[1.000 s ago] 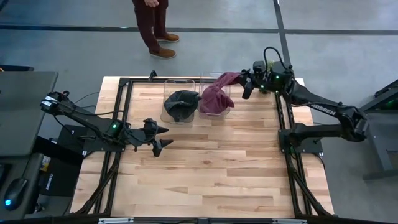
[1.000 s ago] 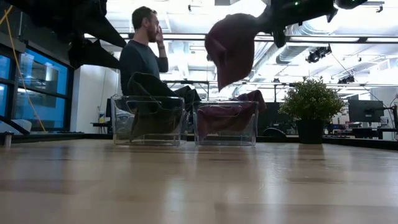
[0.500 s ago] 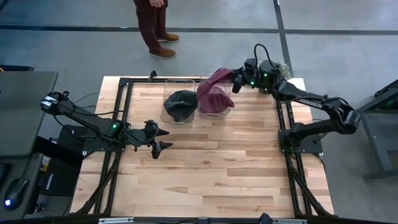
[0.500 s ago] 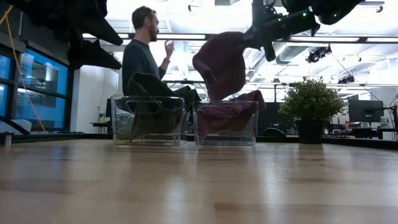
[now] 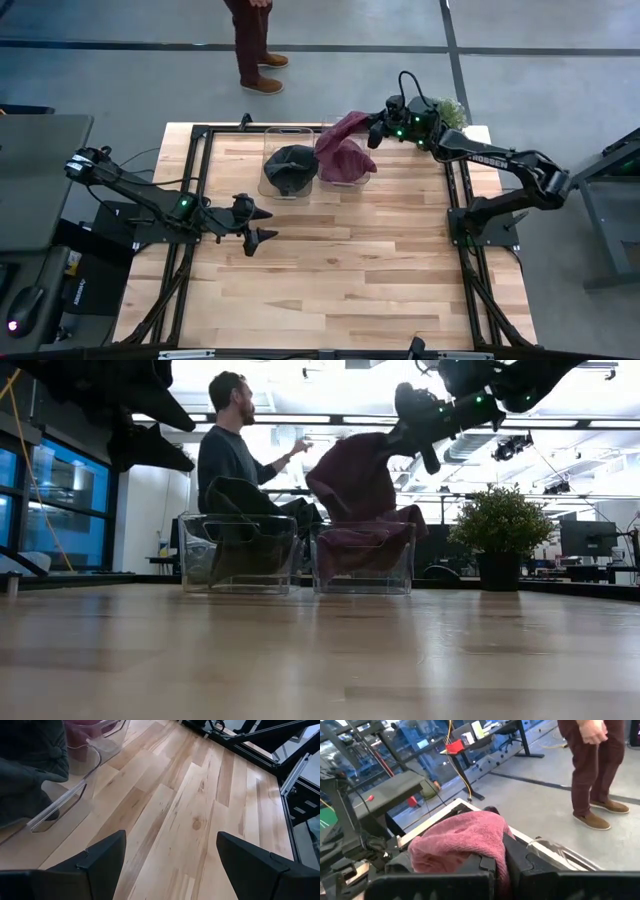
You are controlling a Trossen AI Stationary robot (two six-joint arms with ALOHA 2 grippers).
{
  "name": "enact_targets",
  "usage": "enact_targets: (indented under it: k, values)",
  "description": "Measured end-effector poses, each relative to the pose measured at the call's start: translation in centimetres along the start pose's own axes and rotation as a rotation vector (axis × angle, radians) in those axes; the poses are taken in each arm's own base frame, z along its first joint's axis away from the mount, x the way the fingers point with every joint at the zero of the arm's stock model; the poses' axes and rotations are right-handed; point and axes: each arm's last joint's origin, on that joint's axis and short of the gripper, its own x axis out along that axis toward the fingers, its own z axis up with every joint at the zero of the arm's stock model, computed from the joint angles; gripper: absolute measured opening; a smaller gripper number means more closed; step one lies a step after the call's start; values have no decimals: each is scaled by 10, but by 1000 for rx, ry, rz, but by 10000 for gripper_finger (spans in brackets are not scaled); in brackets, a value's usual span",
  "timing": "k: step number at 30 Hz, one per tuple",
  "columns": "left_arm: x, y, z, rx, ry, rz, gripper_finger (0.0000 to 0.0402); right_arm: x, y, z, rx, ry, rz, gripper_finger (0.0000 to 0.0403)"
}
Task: Pick & Place hat
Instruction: Put the red cap into the right transparent bin
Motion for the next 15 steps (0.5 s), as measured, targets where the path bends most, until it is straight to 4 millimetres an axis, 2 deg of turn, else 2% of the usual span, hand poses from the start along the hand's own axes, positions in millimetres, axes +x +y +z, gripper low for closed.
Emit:
enact_targets:
  k: [15]
  values:
    - [0,0,0,0,1,-2,302,22,-12,-19,50,65,-29,0]
